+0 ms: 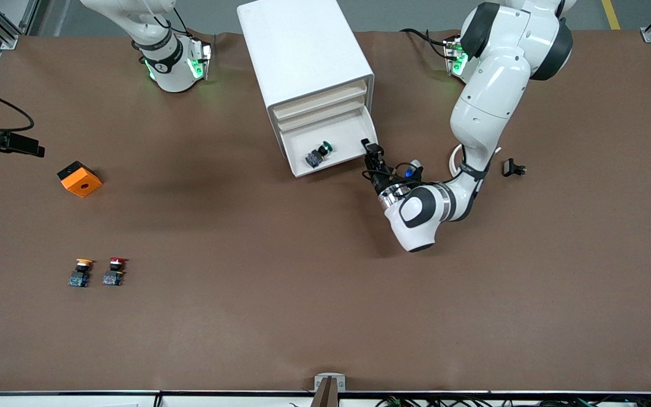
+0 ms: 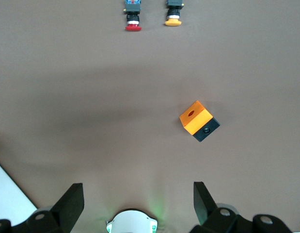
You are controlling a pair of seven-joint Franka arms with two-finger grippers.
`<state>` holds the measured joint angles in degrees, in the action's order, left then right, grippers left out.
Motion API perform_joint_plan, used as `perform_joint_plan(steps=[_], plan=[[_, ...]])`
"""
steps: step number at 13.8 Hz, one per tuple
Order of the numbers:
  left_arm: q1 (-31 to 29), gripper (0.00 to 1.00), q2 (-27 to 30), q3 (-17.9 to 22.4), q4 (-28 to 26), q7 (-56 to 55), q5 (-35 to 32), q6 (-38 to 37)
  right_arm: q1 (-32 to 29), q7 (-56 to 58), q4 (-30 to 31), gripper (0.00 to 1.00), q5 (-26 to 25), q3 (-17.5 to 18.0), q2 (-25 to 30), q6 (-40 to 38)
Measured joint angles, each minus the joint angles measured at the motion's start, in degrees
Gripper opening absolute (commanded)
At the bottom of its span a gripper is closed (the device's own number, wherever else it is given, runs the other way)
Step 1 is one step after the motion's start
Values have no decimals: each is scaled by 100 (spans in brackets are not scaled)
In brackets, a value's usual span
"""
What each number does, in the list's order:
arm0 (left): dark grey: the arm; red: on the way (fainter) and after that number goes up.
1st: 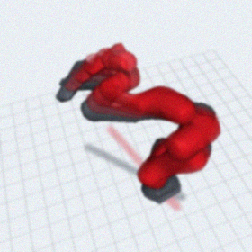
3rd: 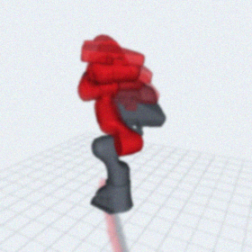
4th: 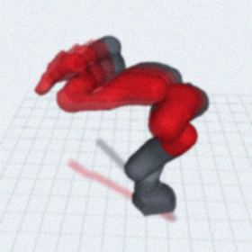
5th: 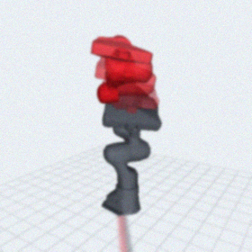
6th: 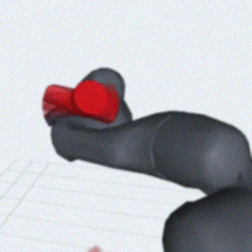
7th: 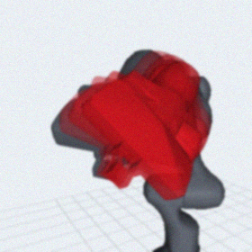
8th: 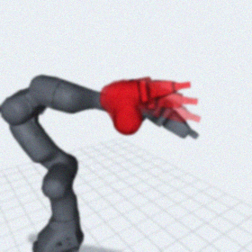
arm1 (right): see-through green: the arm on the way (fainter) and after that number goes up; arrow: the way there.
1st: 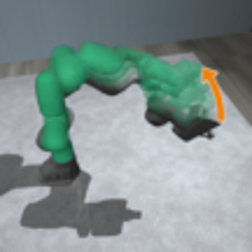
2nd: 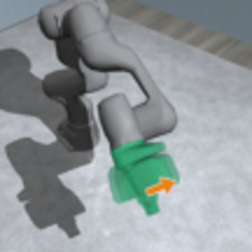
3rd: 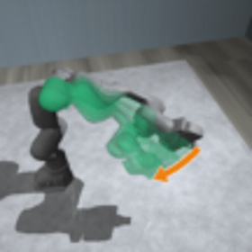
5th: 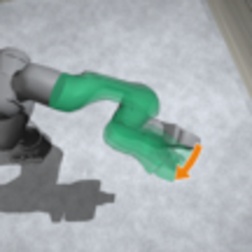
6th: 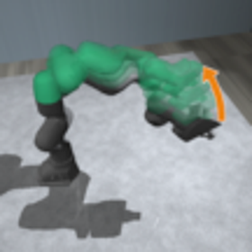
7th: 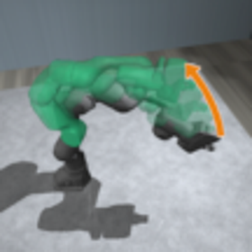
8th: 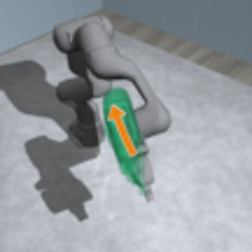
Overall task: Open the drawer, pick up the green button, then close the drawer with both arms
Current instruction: 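Pull the drawer out of the cabinet with the left gripper, then reach the right gripper into the open drawer and grasp the green button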
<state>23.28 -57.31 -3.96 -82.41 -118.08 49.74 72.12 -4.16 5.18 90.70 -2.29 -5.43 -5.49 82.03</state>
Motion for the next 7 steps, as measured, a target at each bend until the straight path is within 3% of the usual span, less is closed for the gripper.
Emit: perform_joint_plan(steps=[3, 4, 7], plan=[[-116, 0, 0, 1, 22, 0, 20, 12, 10, -94, -171, 100, 4, 38, -72, 60], [-147, 4, 0, 1, 25, 0, 28, 13, 34, -256, -188, 100, 33, 62, -72, 136], [-173, 7, 0, 1, 26, 0, 44, 28, 357, -1216, -193, 100, 474, 111, -92, 394]])
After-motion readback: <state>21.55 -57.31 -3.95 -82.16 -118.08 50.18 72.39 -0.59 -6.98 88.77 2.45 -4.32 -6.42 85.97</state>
